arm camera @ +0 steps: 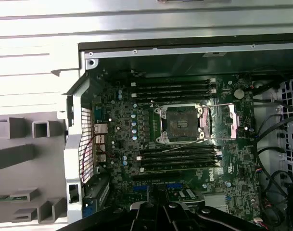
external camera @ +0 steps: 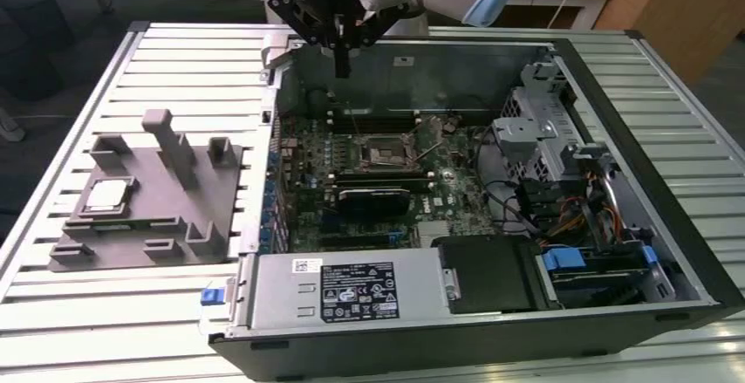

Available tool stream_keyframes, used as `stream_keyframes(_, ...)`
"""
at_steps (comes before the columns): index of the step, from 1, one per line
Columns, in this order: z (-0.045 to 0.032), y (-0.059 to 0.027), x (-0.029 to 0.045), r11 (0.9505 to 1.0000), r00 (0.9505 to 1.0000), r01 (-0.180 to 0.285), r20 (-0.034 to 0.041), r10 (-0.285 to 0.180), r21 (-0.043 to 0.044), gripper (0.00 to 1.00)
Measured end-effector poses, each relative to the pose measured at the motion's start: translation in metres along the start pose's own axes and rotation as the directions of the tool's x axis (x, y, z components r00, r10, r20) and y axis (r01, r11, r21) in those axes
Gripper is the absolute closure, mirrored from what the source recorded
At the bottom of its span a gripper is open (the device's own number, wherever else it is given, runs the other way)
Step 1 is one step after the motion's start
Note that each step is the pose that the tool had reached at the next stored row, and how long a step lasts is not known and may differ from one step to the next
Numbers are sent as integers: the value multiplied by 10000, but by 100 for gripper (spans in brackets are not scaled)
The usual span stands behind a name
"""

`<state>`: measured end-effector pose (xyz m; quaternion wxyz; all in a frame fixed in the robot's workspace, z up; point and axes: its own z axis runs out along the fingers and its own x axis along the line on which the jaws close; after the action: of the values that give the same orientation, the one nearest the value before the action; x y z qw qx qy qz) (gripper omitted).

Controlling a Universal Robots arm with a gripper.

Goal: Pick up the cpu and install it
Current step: 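Reach for the cpu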

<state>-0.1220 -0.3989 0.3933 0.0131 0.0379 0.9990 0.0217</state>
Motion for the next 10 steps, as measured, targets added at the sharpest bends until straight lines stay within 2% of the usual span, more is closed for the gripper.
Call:
stream_keyframes(4,0,0,7,10000,10000,-2,1,2,-1,89)
stream_keyframes(10,-2,-6,74,10000,10000,0,2,0,0,89)
